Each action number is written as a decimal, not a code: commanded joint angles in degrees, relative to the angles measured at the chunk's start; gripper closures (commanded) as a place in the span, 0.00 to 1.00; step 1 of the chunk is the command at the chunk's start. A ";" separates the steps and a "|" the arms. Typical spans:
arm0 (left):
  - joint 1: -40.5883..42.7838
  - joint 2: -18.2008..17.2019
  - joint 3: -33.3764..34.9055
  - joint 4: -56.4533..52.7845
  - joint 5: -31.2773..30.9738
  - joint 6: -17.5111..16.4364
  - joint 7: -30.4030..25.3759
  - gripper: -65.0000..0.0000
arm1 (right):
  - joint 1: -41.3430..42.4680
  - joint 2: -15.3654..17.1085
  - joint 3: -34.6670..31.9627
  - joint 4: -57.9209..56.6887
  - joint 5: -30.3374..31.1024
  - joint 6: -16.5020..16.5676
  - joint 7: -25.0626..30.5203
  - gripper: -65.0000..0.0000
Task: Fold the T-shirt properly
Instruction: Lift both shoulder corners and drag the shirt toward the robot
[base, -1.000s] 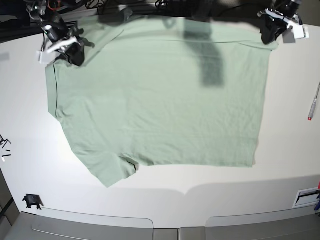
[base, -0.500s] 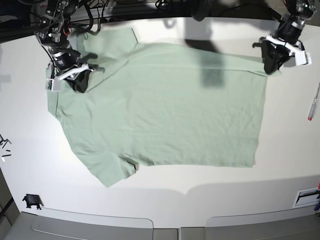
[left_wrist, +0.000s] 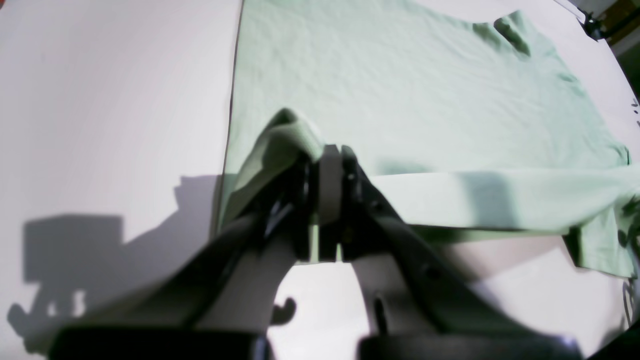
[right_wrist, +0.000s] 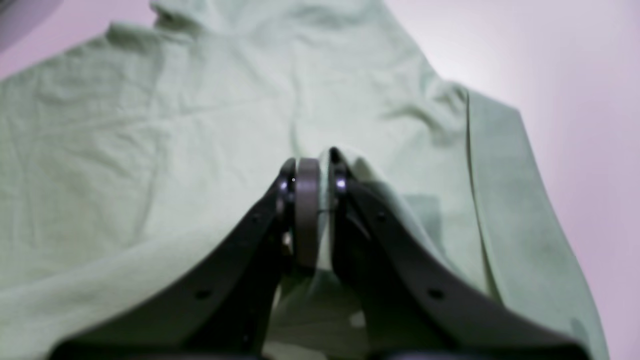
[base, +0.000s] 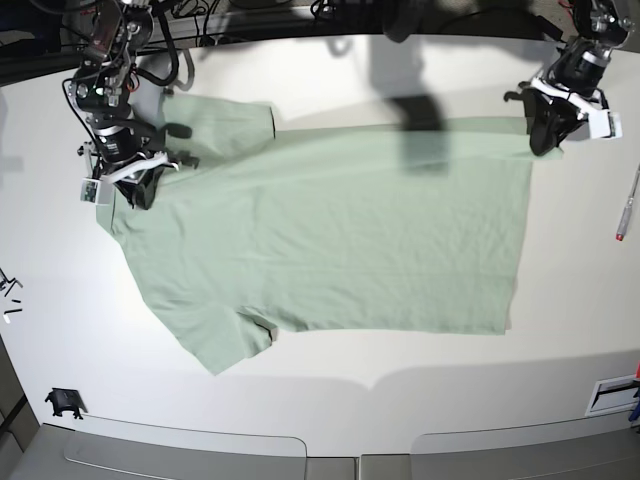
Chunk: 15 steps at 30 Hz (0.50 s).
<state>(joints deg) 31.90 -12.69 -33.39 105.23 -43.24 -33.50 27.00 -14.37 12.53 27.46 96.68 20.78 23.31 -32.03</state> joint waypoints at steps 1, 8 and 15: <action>-0.28 -0.50 -0.28 0.85 -1.09 -0.42 -1.73 1.00 | 0.59 0.76 0.26 0.90 0.39 0.22 2.10 1.00; -2.99 -0.55 -0.26 0.83 2.56 -0.42 -1.81 1.00 | 0.90 0.61 0.17 0.17 0.44 0.22 2.32 1.00; -5.29 -0.52 -0.26 0.81 2.73 -0.42 -3.15 1.00 | 0.90 0.61 0.17 -0.61 0.44 0.22 2.40 1.00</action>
<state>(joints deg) 26.96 -12.69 -33.39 105.21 -39.51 -33.50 25.69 -14.11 12.38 27.42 95.20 20.80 23.33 -31.38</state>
